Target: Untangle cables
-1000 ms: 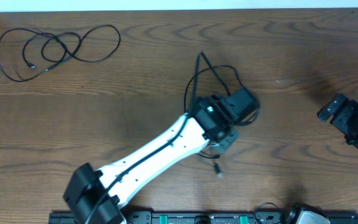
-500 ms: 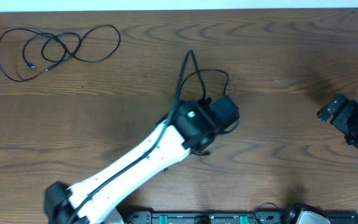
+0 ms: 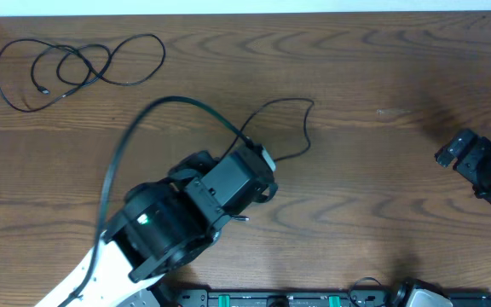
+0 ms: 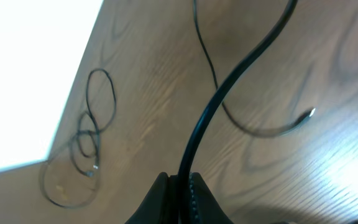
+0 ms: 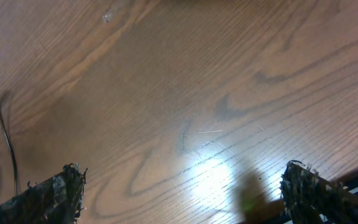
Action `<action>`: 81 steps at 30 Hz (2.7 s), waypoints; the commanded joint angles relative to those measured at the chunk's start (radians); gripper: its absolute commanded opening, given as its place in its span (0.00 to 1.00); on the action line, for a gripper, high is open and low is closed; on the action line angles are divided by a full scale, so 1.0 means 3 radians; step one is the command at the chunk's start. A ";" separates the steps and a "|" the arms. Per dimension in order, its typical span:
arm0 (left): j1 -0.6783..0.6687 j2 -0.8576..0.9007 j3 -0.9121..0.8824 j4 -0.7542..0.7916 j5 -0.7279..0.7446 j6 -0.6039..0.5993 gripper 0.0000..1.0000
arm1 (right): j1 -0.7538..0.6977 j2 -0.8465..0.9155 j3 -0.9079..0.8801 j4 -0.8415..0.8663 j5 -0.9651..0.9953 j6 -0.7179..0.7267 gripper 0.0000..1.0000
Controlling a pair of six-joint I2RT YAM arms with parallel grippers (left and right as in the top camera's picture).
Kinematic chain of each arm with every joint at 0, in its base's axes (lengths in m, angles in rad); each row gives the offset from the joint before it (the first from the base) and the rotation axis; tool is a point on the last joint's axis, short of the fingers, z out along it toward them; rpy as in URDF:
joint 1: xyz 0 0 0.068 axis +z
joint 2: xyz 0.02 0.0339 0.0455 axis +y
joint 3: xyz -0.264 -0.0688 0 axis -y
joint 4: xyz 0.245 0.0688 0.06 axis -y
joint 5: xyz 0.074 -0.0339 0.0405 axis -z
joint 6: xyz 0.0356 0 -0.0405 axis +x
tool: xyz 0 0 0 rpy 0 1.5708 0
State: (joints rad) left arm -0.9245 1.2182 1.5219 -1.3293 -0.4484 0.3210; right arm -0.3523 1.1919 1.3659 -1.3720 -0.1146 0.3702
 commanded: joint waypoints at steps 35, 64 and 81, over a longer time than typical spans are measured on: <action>0.2235 0.1745 -0.0167 0.1696 0.2669 0.0542 0.08 | -0.0018 -0.0003 0.0022 -0.0005 0.0013 -0.0041 0.99; 0.2235 0.2176 -0.0168 0.2023 0.2237 -0.1138 0.96 | -0.0018 -0.0003 0.0022 -0.0005 0.0013 -0.0041 0.99; 0.2406 0.2177 -0.0168 0.2244 0.1593 -0.1157 0.96 | -0.0018 -0.0003 0.0022 -0.0005 0.0013 -0.0041 0.99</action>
State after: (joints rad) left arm -0.2451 1.8557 1.4773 -0.6540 0.0818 -0.0048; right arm -0.3523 1.1919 1.3659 -1.3720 -0.1146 0.3702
